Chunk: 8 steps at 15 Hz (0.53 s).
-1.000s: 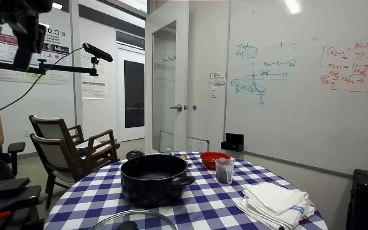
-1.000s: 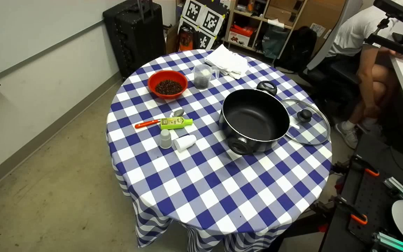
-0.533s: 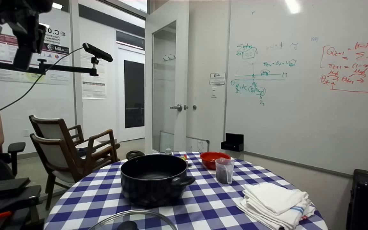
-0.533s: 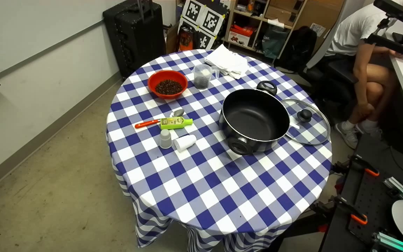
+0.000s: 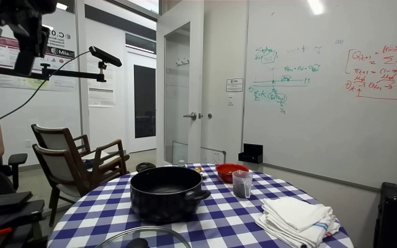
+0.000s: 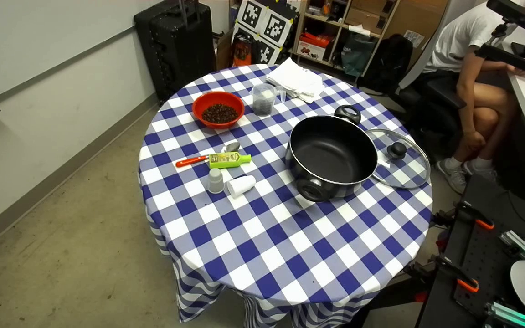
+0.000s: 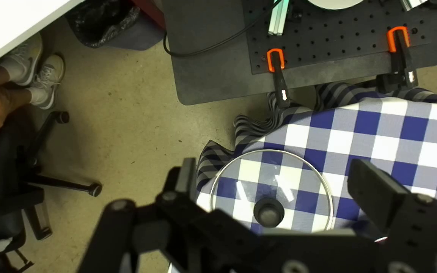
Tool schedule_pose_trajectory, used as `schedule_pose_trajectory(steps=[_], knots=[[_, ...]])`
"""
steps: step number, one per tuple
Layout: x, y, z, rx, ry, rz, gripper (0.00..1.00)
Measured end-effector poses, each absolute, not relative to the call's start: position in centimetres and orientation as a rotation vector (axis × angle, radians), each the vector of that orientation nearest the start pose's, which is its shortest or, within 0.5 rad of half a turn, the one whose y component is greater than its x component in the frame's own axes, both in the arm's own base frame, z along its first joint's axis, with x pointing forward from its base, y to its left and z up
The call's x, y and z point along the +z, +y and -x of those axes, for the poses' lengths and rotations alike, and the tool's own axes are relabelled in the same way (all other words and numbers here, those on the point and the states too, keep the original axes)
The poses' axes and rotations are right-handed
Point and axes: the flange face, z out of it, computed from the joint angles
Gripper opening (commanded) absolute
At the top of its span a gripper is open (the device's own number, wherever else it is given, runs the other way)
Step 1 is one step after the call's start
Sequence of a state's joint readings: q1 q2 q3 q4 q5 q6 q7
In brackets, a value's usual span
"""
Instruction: Pick up the lid from the table and put it on the pot
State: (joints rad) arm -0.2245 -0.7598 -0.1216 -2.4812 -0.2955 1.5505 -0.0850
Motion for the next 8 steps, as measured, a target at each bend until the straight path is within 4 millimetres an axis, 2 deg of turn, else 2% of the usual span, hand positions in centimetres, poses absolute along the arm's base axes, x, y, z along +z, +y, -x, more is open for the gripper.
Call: schedule_pose_trajectory(steps=[8], knots=[[52.12, -14.03, -27.4, 0.35, 0.359, 3.273, 1.0]])
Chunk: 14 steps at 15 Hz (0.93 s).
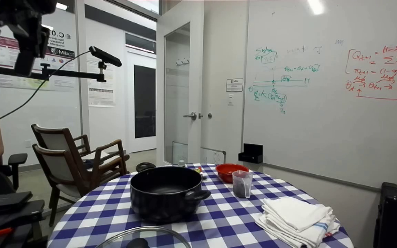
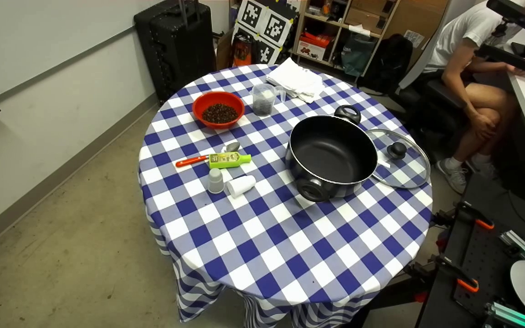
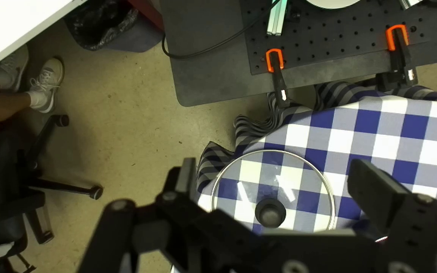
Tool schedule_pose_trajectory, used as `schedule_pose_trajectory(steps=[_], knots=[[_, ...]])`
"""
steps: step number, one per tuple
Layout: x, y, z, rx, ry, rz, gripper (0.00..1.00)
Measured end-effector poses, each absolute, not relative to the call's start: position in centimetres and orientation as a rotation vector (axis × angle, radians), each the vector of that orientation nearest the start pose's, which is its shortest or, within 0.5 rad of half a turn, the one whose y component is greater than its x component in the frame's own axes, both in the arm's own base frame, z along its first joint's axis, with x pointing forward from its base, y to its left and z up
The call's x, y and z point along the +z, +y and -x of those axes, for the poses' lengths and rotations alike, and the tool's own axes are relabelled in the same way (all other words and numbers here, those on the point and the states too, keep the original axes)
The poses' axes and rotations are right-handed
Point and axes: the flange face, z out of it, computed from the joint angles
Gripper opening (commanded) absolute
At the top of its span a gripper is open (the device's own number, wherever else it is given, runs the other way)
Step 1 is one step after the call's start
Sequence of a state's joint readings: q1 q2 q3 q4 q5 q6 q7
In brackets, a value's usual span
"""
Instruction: Pick up the lid from the table and put it on the pot
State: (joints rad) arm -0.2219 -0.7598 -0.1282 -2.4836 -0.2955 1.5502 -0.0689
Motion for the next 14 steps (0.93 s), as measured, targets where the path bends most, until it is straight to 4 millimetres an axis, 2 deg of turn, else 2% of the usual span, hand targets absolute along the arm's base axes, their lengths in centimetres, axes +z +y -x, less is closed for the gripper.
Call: schedule_pose_trajectory(steps=[3, 5, 10, 14], knots=[[51.4, -14.5, -27.2, 0.349, 0.451, 3.255, 1.0], [50.1, -15.1, -27.3, 0.319, 0.513, 3.238, 1.0], [43.1, -17.1, -29.1, 0.173, 0.72, 3.188, 1.0], [37.6, -17.0, -31.1, 0.035, 0.857, 3.155, 1.0]])
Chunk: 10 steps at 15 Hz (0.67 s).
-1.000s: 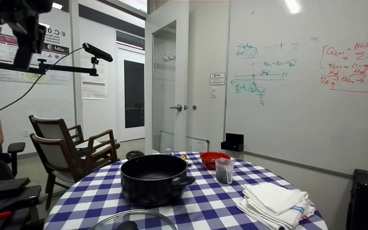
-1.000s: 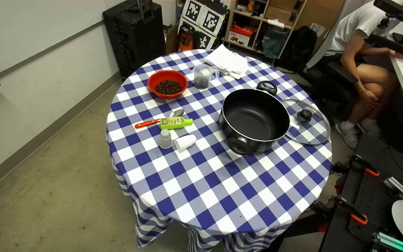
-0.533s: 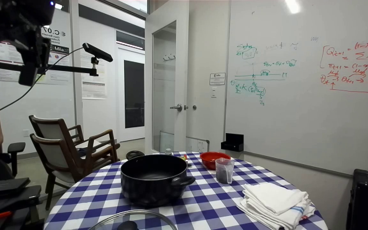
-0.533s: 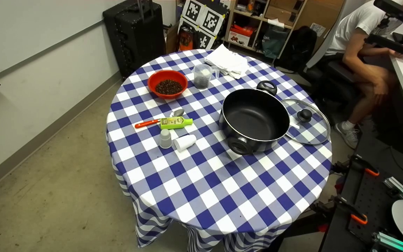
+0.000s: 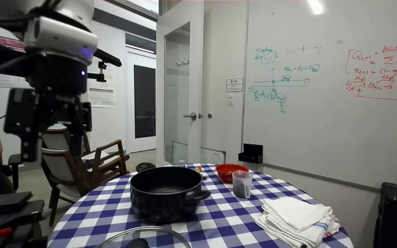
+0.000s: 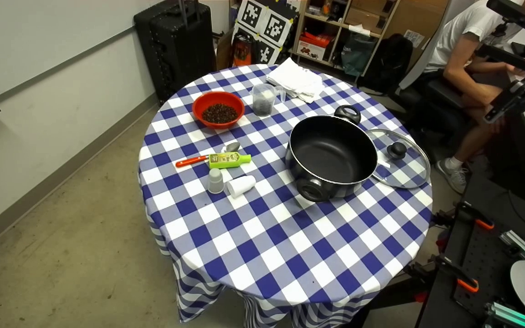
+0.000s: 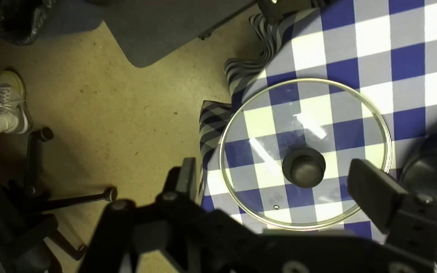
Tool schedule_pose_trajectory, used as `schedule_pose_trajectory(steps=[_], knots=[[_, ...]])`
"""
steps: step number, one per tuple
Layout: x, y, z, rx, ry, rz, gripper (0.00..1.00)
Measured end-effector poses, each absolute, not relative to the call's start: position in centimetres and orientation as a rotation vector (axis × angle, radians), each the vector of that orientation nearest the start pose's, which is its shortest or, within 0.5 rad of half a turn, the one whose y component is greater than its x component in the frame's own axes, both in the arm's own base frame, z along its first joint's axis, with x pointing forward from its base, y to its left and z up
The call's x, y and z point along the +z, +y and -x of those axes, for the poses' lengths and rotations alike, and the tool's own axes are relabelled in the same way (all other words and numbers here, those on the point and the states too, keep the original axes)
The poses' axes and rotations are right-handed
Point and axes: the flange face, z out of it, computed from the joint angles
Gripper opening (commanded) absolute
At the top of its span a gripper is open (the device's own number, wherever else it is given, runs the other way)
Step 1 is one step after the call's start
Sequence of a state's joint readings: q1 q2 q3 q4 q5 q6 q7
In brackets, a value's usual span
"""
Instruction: Pick up the lid from the table and put it on the pot
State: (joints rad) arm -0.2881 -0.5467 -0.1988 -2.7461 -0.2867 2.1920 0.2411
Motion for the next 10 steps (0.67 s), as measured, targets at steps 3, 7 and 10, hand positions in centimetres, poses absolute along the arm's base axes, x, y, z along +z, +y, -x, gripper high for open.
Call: schedule_pose_trajectory(steps=[3, 7, 10], knots=[[34.3, -16.5, -33.1, -0.052, 0.875, 3.127, 1.0], [29.5, -15.8, -35.8, -0.098, 0.863, 3.064, 1.0], [25.8, -14.8, -37.4, -0.07, 0.822, 3.017, 1.0]])
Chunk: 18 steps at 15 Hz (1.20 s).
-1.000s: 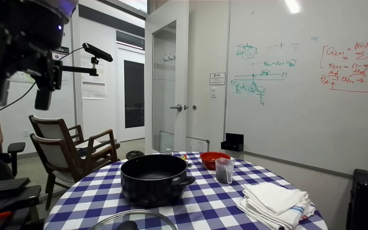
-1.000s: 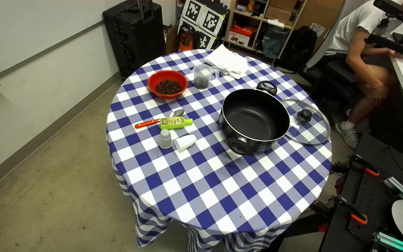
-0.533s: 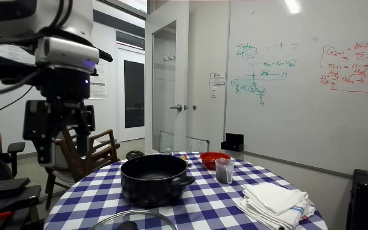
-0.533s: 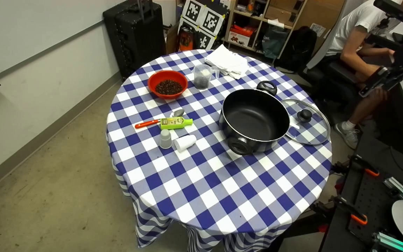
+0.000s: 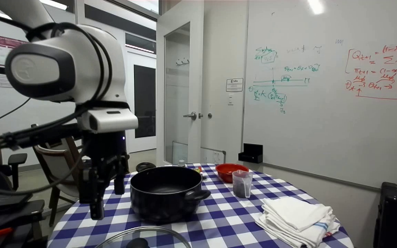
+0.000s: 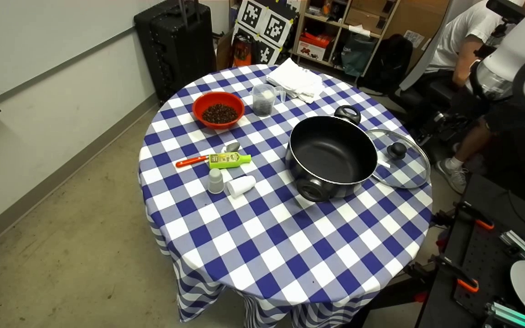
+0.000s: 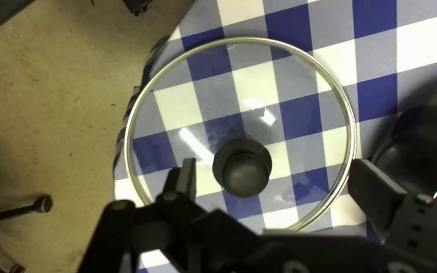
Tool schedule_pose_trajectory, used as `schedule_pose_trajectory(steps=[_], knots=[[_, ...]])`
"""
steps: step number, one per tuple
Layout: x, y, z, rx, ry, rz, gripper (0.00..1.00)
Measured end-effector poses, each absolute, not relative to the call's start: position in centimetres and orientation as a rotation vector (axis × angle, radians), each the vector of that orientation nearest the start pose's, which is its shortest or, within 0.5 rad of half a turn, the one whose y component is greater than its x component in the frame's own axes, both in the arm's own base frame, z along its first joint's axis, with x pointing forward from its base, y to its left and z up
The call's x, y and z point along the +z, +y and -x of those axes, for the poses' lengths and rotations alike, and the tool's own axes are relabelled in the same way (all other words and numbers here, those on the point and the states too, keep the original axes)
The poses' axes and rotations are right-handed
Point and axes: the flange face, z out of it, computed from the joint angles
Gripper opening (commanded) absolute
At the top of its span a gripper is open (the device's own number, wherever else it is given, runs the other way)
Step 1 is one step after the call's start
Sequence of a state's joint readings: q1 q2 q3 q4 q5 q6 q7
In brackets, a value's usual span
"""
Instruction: Pick up the lid from the table and put it on the pot
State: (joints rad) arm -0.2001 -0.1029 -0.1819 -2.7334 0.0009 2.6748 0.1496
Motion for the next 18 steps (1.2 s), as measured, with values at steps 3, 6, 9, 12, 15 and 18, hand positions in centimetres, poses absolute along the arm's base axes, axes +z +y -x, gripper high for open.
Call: schedule_pose_trajectory(steps=[3, 6, 9, 12, 15, 18], knots=[[22.8, -14.0, -38.8, -0.024, 0.781, 2.969, 1.0], [20.8, -14.0, -40.2, 0.012, 0.761, 2.937, 1.0], [19.0, -15.0, -40.8, 0.043, 0.77, 2.923, 1.0], [17.5, -16.5, -40.6, 0.082, 0.812, 2.915, 1.0], [16.5, -17.6, -40.6, 0.103, 0.842, 2.911, 1.0], [16.3, -18.5, -41.3, 0.094, 0.854, 2.913, 1.0]])
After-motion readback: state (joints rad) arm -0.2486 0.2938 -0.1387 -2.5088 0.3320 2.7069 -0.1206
